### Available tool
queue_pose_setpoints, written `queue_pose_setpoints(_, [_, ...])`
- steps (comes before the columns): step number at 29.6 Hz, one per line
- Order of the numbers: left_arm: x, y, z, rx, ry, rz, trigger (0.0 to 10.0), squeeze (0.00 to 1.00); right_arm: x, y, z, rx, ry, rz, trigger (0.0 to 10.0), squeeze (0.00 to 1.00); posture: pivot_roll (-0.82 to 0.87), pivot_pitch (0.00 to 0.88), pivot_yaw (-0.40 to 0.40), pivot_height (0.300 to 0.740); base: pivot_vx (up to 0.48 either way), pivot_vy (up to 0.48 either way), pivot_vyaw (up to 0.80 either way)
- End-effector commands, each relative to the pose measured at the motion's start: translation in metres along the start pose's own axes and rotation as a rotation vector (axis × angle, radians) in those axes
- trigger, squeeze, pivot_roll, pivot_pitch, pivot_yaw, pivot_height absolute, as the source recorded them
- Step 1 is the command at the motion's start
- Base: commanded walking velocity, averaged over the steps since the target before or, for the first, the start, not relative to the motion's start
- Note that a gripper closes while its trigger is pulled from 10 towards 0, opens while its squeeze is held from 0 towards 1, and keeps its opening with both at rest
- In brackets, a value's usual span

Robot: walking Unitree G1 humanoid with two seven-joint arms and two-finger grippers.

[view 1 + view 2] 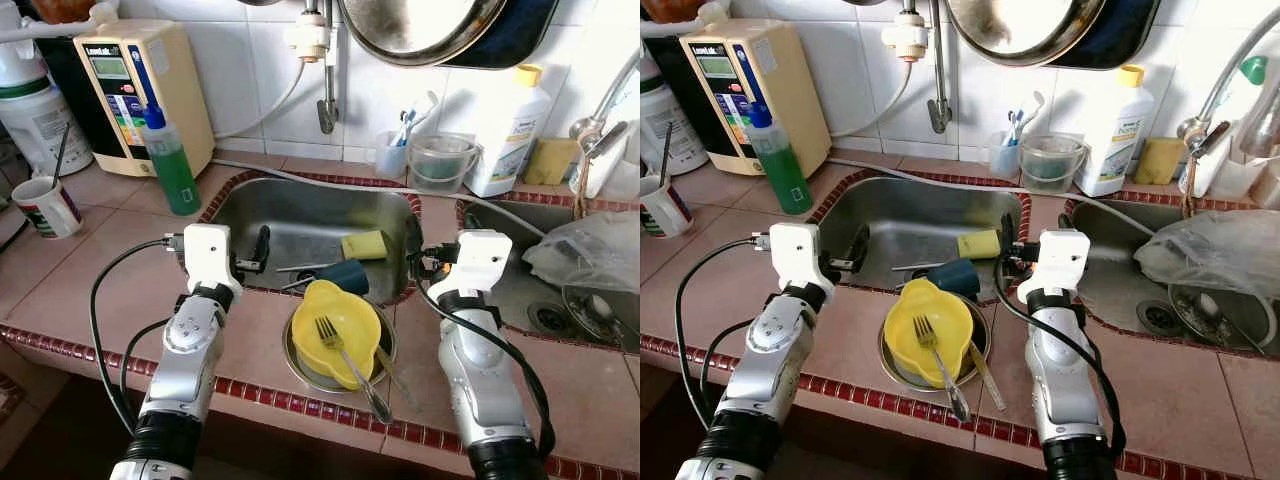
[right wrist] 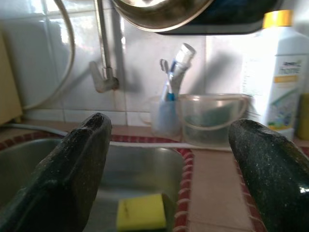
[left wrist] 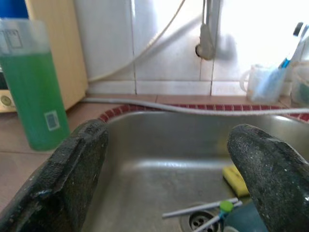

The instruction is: Kitchen organization

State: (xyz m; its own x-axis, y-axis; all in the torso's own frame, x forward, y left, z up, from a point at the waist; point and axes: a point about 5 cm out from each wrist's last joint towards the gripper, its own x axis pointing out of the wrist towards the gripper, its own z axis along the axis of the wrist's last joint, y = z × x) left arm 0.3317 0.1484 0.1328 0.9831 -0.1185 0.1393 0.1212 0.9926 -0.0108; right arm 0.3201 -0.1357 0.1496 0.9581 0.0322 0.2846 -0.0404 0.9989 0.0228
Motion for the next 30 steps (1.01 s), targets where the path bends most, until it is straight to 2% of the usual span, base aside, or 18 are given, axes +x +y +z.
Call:
queue_pose_setpoints(1, [0.005,0.007,0.008,-0.001,-0.032,0.021,10.0,0.0,0.008,0.006,0.005,0.003,-0.03,0.025,10.0,0.0,-0.1,0.0,0.055,0.74,0.0,0.0,0.0])
queue_pose_setpoints(7, [0.019,0.012,0.019,0.005,-0.067,0.027,10.0,0.0,0.021,0.006,0.01,0.006,-0.061,0.029,10.0,0.0,-0.09,0.0,0.064,0.74,0.0,0.0,0.0])
queue_pose_setpoints(10, [0.022,0.013,0.023,-0.02,-0.077,0.006,10.0,0.0,0.024,0.006,0.012,0.008,-0.071,0.025,10.0,0.0,-0.09,0.0,0.07,0.74,0.0,0.0,0.0])
queue_pose_setpoints(16, [0.023,0.014,0.022,-0.005,-0.076,0.005,10.0,0.0,0.025,0.005,0.009,0.014,-0.076,0.016,10.0,0.0,-0.1,0.0,0.074,0.74,0.0,0.0,0.0])
queue_pose_setpoints(19, [0.019,0.01,0.016,0.022,-0.056,-0.019,10.0,0.0,0.021,0.005,0.007,0.011,-0.067,0.013,10.0,0.0,-0.1,0.0,0.073,0.74,0.0,0.0,0.0])
queue_pose_setpoints(23, [0.004,0.004,0.01,0.011,-0.058,-0.052,10.0,0.0,0.01,0.005,0.004,-0.007,-0.066,0.021,10.0,0.0,-0.09,0.0,0.069,0.74,0.0,0.0,0.0])
queue_pose_setpoints(24, [0.004,0.004,0.01,0.011,-0.058,-0.052,10.0,0.0,0.01,0.005,0.004,-0.007,-0.066,0.021,10.0,0.0,-0.09,0.0,0.069,0.74,0.0,0.0,0.0])
queue_pose_setpoints(27, [-0.014,0.0,0.002,-0.01,-0.051,-0.076,10.0,0.0,-0.004,0.006,0.002,-0.036,-0.064,0.034,10.0,0.0,-0.09,0.0,0.064,0.74,0.0,0.0,0.0])
queue_pose_setpoints(30, [-0.021,-0.002,0.0,-0.023,-0.044,-0.084,10.0,0.0,-0.01,0.007,0.001,-0.039,-0.059,0.04,10.0,0.0,-0.09,0.006,0.064,0.74,0.0,0.0,0.0])
